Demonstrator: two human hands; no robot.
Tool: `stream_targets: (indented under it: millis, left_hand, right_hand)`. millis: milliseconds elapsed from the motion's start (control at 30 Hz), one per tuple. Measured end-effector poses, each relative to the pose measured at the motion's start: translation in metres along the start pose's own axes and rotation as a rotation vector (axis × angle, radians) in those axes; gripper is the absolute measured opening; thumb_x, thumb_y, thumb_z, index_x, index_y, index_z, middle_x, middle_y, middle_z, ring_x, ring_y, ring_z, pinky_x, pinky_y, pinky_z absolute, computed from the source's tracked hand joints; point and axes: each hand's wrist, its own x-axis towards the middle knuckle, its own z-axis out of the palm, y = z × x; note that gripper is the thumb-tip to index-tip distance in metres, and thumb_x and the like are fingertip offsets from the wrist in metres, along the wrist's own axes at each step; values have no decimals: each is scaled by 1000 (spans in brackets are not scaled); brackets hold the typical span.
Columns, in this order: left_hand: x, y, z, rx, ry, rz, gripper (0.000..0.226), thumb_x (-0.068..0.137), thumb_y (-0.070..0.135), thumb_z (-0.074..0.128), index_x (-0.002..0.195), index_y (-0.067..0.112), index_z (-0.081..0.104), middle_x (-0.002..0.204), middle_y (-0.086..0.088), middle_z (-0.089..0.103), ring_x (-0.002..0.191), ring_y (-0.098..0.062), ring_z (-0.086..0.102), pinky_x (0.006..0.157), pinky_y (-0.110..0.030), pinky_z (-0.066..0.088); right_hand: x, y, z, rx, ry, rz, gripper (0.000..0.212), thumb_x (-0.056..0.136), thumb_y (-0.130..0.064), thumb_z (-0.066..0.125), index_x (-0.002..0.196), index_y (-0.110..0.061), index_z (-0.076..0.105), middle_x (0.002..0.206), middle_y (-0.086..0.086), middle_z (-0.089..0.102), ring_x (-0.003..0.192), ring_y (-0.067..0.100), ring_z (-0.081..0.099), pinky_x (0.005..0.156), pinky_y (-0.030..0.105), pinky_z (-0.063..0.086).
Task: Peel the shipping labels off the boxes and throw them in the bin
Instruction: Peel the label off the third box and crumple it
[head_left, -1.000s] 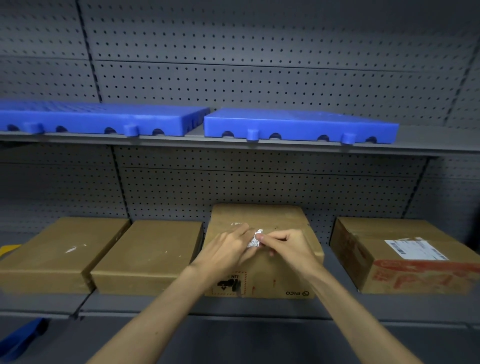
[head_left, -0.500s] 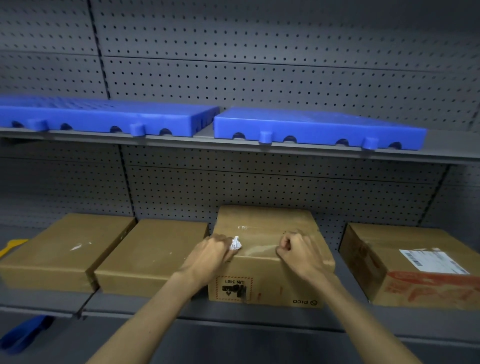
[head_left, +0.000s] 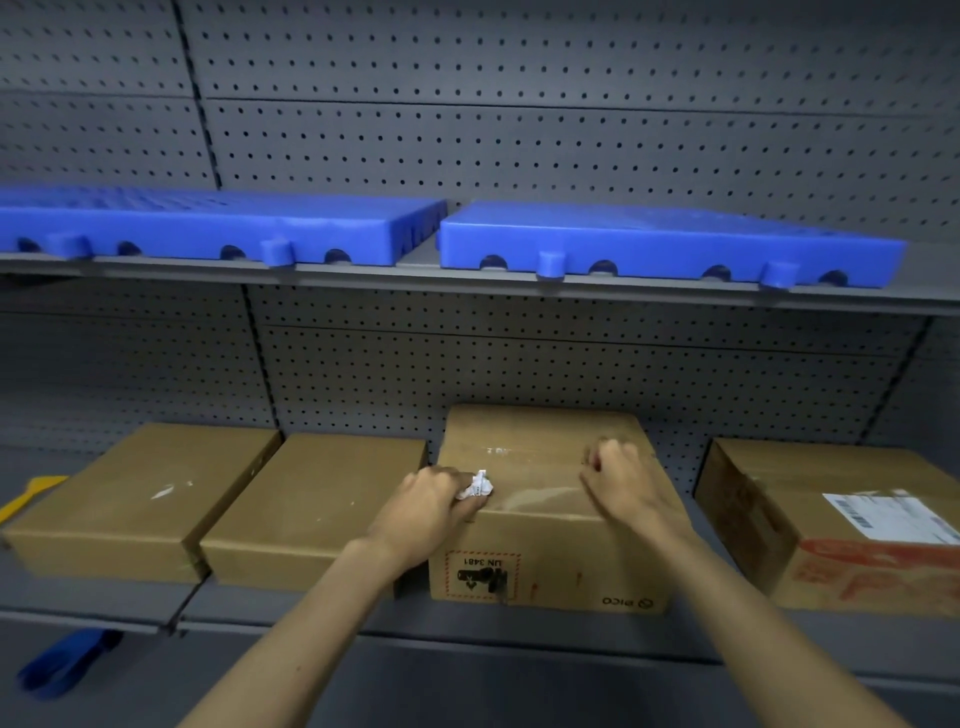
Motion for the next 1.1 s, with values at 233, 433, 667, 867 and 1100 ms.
stream_targets:
  millis: [233, 433, 667, 867, 1100]
  left_hand:
    - [3, 6, -2, 55, 22, -21, 38, 98, 46, 48, 79, 14, 58, 78, 3, 57, 71, -17, 53, 70, -35, 45]
    - [1, -2, 2, 17, 15, -19, 36, 96, 47, 48, 82, 16, 60, 80, 3, 57, 73, -17, 56, 71, -36, 48]
    - [5, 3, -1, 58, 30, -9, 38, 97, 47, 47, 81, 14, 59, 79, 3, 55, 70, -16, 52, 68, -32, 43]
    - [4, 2, -1, 73, 23, -3, 33, 96, 42, 51, 76, 16, 54, 76, 5, 51, 71, -18, 51, 71, -34, 43]
    - [2, -3, 0, 5, 7, -34, 39, 97, 47, 48, 73, 17, 52, 76, 4, 54, 68, -17, 50, 73, -37, 47]
  right_hand:
    - [-4, -62, 27, 174, -72, -201, 15, 89, -19, 62, 76, -14, 60, 97, 1, 59, 94, 17, 54, 86, 32, 49]
    - [-1, -48, 23, 157, -93, -184, 15, 87, -15, 63, 73, -13, 58, 83, -2, 56, 79, 14, 54, 72, 26, 48]
    - [3, -8, -3, -9, -17, 10, 18, 87, -26, 64, 72, -15, 62, 76, 0, 64, 70, 17, 61, 62, 31, 51]
    - [-6, -80, 30, 138, -56, -273, 10, 87, -21, 60, 78, -17, 61, 92, -1, 58, 90, 17, 53, 74, 31, 44]
    - [1, -17, 10, 119, -118, -117, 17, 87, -19, 61, 71, -18, 56, 77, -4, 56, 74, 16, 55, 67, 28, 48]
